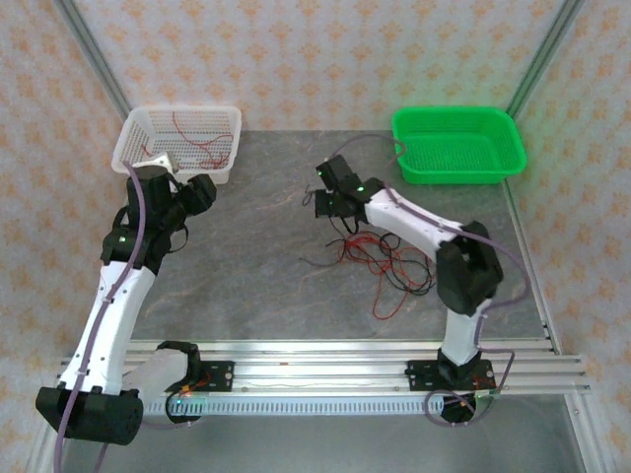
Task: Untangle the cables
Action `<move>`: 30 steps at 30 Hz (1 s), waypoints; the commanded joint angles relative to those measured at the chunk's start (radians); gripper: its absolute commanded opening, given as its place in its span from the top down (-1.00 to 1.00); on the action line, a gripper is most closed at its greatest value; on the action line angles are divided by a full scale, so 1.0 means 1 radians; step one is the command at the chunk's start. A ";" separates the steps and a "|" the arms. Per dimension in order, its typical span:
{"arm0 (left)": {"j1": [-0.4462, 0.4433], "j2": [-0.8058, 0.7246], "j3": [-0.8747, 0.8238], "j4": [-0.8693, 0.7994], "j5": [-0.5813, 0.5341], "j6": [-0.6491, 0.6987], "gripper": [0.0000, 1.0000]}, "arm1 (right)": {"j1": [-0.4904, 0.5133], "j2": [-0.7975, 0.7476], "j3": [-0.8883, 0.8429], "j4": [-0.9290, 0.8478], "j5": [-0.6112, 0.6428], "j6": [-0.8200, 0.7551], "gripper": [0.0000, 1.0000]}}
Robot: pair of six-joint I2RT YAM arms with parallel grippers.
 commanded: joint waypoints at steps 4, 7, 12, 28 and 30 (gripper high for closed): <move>-0.024 -0.027 -0.043 0.112 0.102 -0.027 -0.20 | 0.002 -0.183 -0.040 0.090 0.023 0.005 1.00; -0.051 -0.033 -0.057 0.139 0.122 -0.033 -0.19 | 0.002 -0.253 -0.084 0.157 0.045 -0.031 1.00; -0.136 -0.022 -0.061 0.207 0.194 -0.037 -0.19 | 0.005 -0.312 -0.135 0.215 -0.001 -0.207 1.00; -0.391 0.164 -0.088 0.576 0.299 -0.149 -0.20 | 0.030 -0.495 -0.239 0.266 -0.146 -0.540 1.00; -0.396 0.193 -0.087 0.626 0.298 -0.198 -0.20 | 0.032 -0.506 -0.248 0.265 -0.151 -0.542 1.00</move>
